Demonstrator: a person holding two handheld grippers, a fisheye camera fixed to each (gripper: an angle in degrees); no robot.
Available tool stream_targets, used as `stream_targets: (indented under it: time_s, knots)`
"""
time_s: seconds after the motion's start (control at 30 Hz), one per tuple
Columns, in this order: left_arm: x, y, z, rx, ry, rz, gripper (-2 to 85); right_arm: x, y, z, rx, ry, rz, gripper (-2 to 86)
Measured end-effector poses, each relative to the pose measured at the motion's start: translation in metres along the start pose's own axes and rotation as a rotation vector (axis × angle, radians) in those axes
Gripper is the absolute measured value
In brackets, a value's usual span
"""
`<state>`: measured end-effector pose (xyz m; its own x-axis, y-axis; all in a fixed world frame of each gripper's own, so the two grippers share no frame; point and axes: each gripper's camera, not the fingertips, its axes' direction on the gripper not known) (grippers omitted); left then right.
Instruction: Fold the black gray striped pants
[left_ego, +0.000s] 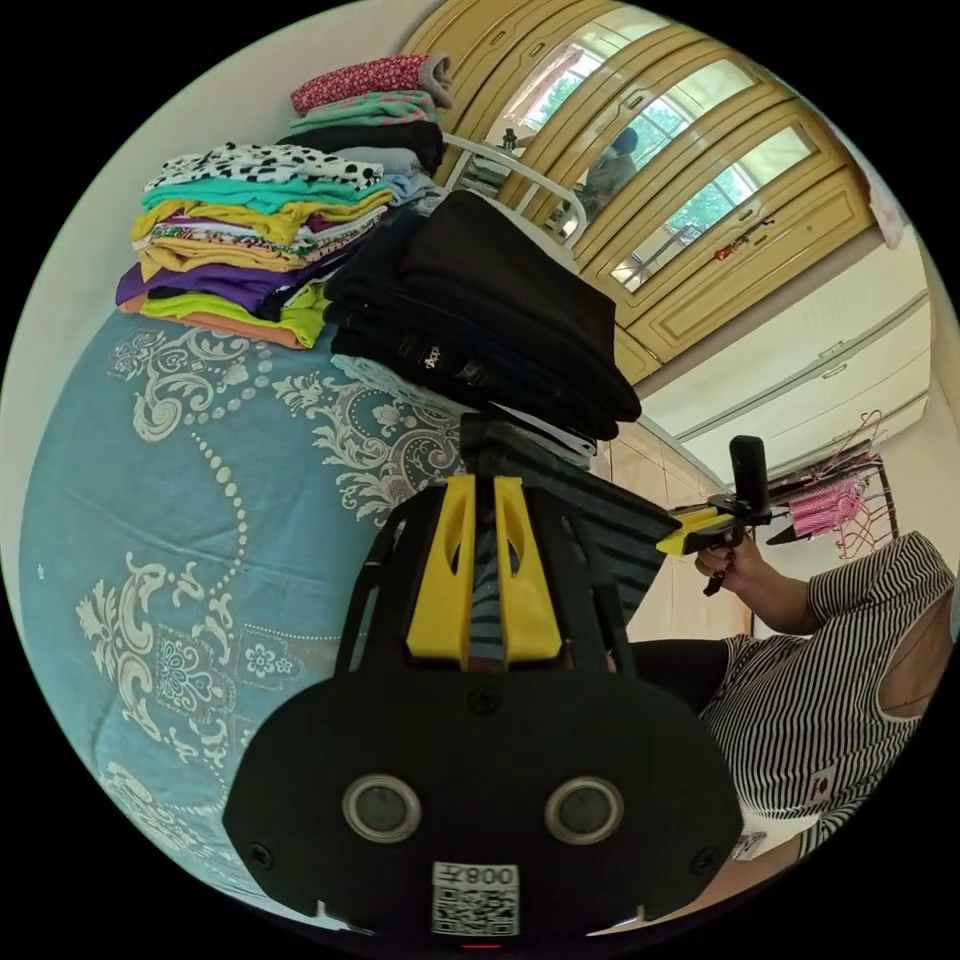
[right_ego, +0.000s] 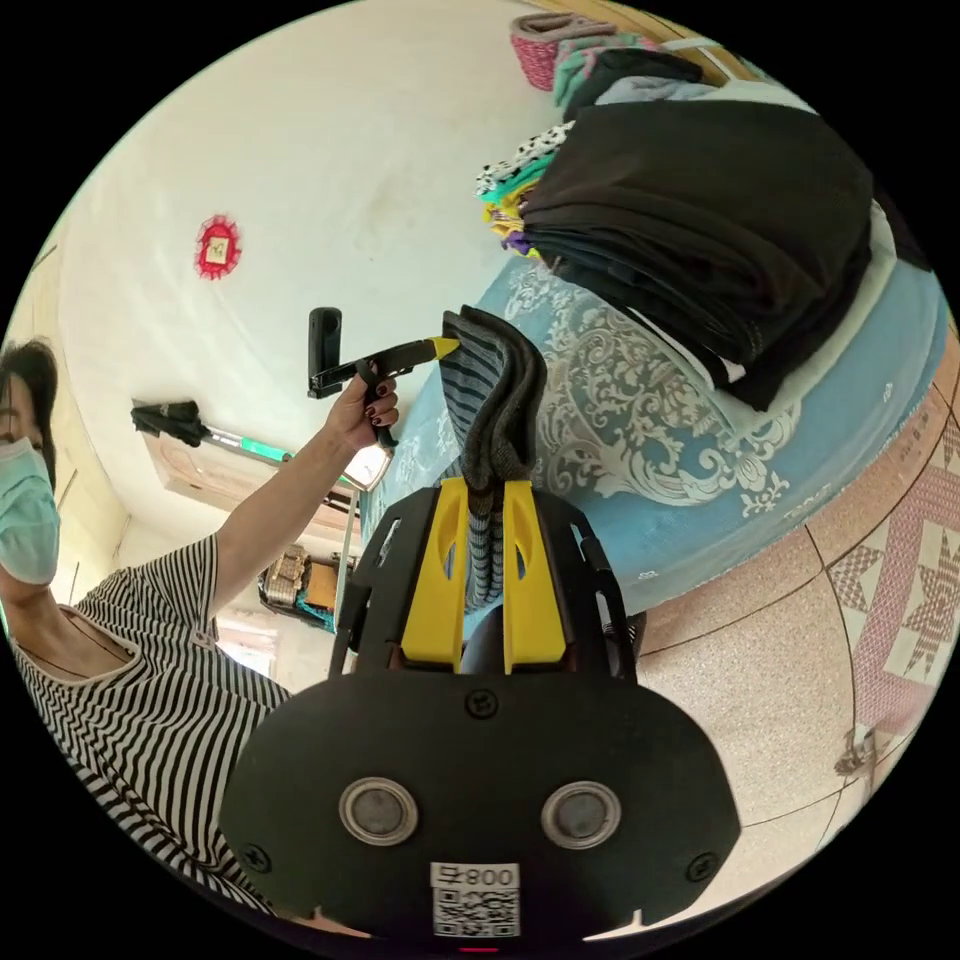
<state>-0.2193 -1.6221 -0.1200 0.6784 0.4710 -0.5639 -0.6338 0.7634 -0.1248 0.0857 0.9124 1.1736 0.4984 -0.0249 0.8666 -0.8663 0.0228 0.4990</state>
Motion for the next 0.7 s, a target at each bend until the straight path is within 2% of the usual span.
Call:
stream_targets:
  time_s: [0.17,0.37,0.7]
  knots:
    - [-0.003,0.071,-0.025,0.054,0.031,0.061,2.6,-0.072,0.005,0.023,-0.030,-0.056,-0.153,6.5]
    - [-0.011,0.199,-0.047,0.134,0.015,0.101,2.6,-0.170,0.015,0.087,-0.140,-0.149,-0.329,6.5]
    - [-0.068,0.527,-0.026,0.358,0.067,-0.127,2.1,-0.308,0.056,0.282,-0.494,-0.264,-0.528,6.5]
